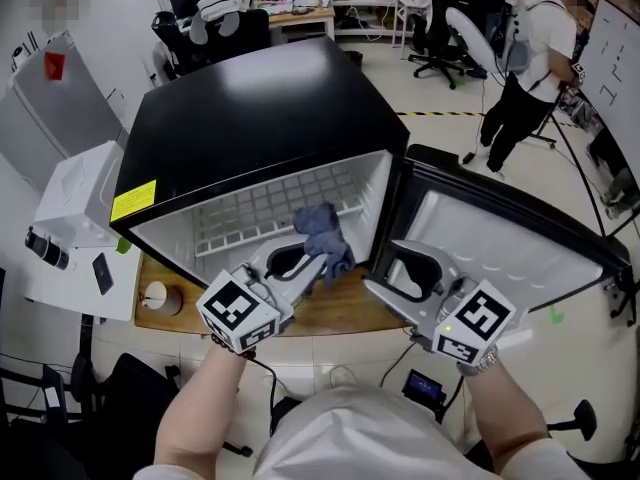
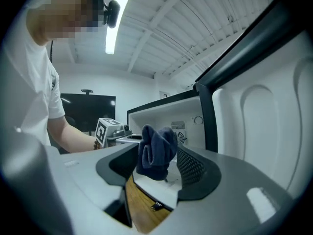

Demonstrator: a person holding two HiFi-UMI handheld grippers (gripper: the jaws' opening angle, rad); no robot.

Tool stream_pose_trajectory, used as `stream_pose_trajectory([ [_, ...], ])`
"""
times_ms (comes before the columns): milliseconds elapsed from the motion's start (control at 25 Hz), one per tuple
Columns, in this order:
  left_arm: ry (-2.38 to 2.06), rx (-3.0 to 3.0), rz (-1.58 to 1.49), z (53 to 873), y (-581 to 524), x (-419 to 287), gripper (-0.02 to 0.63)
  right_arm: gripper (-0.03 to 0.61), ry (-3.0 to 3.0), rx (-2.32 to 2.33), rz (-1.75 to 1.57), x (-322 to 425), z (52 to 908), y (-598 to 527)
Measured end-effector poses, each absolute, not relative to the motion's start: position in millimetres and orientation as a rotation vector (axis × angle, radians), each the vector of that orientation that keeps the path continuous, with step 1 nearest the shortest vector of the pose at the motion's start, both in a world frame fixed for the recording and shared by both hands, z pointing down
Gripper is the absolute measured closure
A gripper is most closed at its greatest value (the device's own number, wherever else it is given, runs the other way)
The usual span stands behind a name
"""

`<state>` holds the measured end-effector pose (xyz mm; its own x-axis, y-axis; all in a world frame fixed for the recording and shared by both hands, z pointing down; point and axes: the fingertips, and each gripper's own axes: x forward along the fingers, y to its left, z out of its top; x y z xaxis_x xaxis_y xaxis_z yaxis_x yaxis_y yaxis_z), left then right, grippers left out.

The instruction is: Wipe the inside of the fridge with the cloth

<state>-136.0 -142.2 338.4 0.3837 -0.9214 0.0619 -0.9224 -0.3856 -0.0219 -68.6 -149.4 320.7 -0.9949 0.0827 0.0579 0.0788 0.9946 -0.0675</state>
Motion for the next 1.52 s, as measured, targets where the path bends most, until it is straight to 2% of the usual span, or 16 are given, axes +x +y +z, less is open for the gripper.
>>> stream_pose_trajectory([
  [200,-1.564,2.685,0.106,341.4,-100.3,-122.3,0.561,0.223,-2.997,-0.459,0.104,-81.2,319.5,-119.2],
  [320,-1.479,2.708,0.117,342.1,-76.1,-113.9,0.561,0.197,-2.913,-0.639,0.111,-89.1,327.4,-94.7],
  [840,-1.377,2.652,0.159,355.6,-8.7,-105.5,0.561,0.181,-2.61,-1.206,0.176,-113.8,349.9,-3.5],
  [920,-1.404,2.635,0.155,357.3,-4.9,-108.5,0.561,0.213,-2.584,-1.253,0.181,-116.2,352.8,5.8],
  [1000,-1.444,2.601,0.154,360.3,-2.4,-112.6,0.56,0.319,-2.567,-1.281,0.176,-118.7,356.2,12.6],
  [1040,-1.464,2.579,0.163,363.5,-0.5,-115.0,0.558,0.345,-2.561,-1.29,0.17,-120.2,358.4,15.1],
  [1200,-1.559,2.49,0.207,376.5,8.7,-128.2,0.545,0.4,-2.548,-1.3,0.16,-127.1,368.6,18.9],
  [1280,-1.614,2.455,0.225,381.0,12.1,-136.3,0.518,0.427,-2.555,-1.285,0.164,-131.4,373.2,17.7],
  [1520,-1.756,2.312,0.332,402.0,24.9,-162.5,0.481,0.445,-2.639,-1.157,0.111,-152.9,389.1,14.7],
])
